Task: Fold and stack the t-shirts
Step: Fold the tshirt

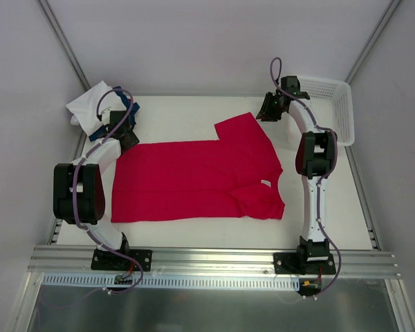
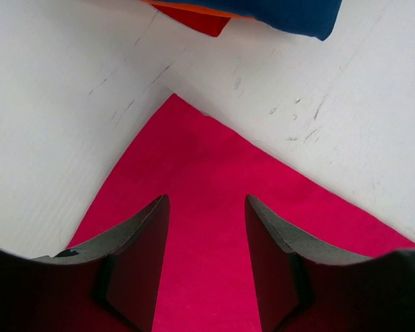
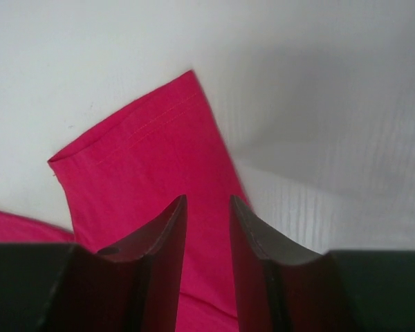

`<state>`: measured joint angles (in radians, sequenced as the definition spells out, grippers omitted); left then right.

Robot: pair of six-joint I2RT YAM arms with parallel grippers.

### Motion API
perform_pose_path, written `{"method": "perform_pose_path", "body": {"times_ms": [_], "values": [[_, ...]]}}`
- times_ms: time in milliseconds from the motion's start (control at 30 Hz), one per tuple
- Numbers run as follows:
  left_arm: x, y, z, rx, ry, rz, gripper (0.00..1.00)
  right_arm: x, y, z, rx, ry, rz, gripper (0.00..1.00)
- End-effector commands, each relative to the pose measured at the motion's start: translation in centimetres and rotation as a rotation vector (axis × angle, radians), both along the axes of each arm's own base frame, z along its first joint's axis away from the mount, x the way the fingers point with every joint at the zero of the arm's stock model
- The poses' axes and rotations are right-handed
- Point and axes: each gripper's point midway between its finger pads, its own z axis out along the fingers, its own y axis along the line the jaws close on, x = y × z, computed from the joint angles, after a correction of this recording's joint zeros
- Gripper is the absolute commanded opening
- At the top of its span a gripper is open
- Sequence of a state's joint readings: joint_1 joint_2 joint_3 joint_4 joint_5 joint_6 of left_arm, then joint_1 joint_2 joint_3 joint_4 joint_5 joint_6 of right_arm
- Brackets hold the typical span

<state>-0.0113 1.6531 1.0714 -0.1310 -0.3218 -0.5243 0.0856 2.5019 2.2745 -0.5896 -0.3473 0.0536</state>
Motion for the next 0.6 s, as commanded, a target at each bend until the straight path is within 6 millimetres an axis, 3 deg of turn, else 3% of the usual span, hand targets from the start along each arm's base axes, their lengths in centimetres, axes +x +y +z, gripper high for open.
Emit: {"method": "perform_pose_path", "body": {"times_ms": [0,300,567], "values": [[1.3,0.3,1.0,0.017,-0.033,-0.010,0.48,1.4,0.6,3.0,-0.077,-0.124,0.065,0.34],[1.4,0.3,0.5,0.016,-0.020,-0.009,0.47,1.9,2.0,2.9,-0.380,-0.231,0.185,0.37],[1.6,0.2,0.6,0.013,-0.024,-0.016,0.47,2.1,3.5,1.8,-0.446,-0.275,0.264,0.38]]}}
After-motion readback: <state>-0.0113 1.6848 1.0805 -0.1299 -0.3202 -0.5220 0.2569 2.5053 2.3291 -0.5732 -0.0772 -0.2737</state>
